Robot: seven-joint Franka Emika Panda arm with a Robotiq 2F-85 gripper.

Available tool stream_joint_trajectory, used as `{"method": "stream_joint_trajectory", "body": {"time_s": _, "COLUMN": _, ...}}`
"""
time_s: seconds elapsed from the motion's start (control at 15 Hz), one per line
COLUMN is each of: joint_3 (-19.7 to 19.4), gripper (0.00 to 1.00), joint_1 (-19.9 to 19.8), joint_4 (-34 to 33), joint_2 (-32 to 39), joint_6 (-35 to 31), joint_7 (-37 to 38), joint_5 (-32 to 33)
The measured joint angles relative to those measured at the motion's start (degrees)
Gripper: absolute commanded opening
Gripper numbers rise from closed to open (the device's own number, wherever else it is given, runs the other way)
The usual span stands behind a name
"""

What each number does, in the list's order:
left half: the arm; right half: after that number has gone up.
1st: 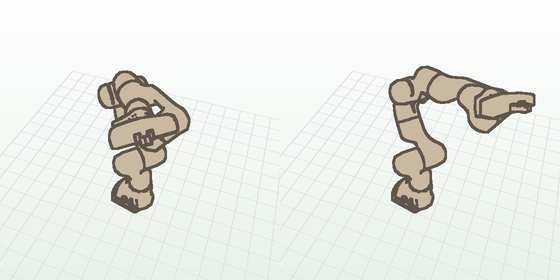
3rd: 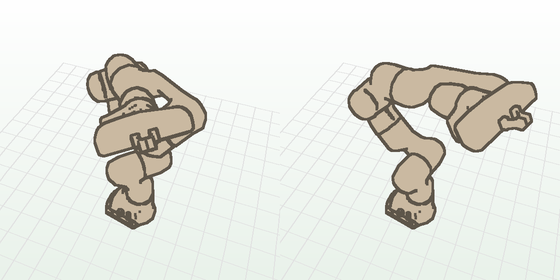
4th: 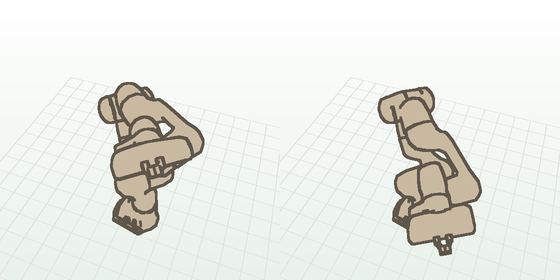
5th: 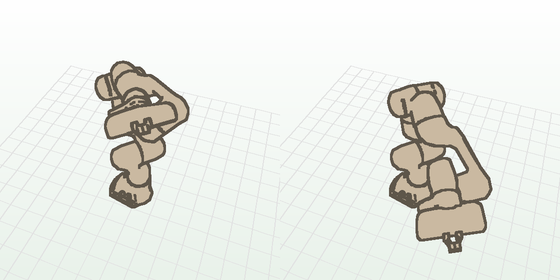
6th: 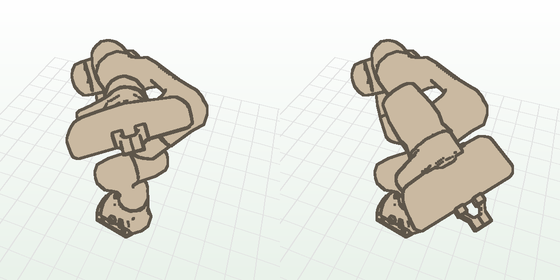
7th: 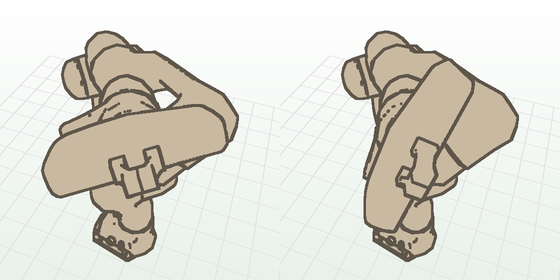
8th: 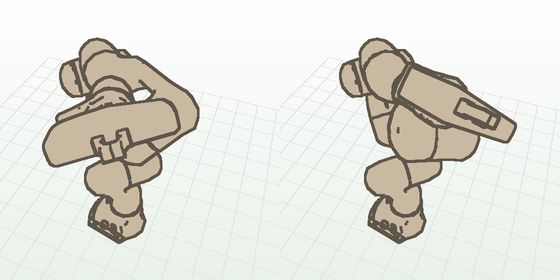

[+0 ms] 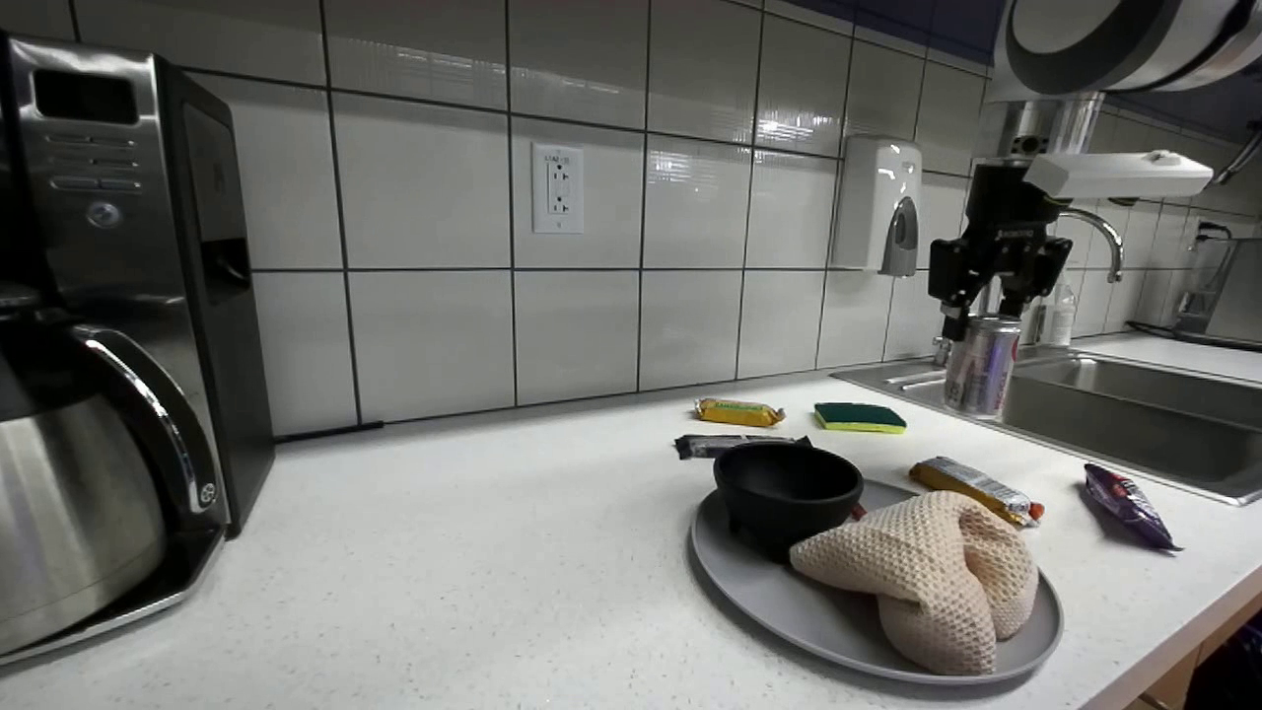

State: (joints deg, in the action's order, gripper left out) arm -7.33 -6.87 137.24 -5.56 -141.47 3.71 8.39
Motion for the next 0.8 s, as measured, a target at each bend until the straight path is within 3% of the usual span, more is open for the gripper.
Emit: {"method": "stream_joint_trajectory", "body": {"time_s": 0.8, "joint_3": -3.99, "gripper": 0.38, "joint_1": -3.16, "joint_4": -2.53, "joint_2": 3.87, "joint_6": -0.03, "joint_7": 0.0, "joint_5": 0.69}}
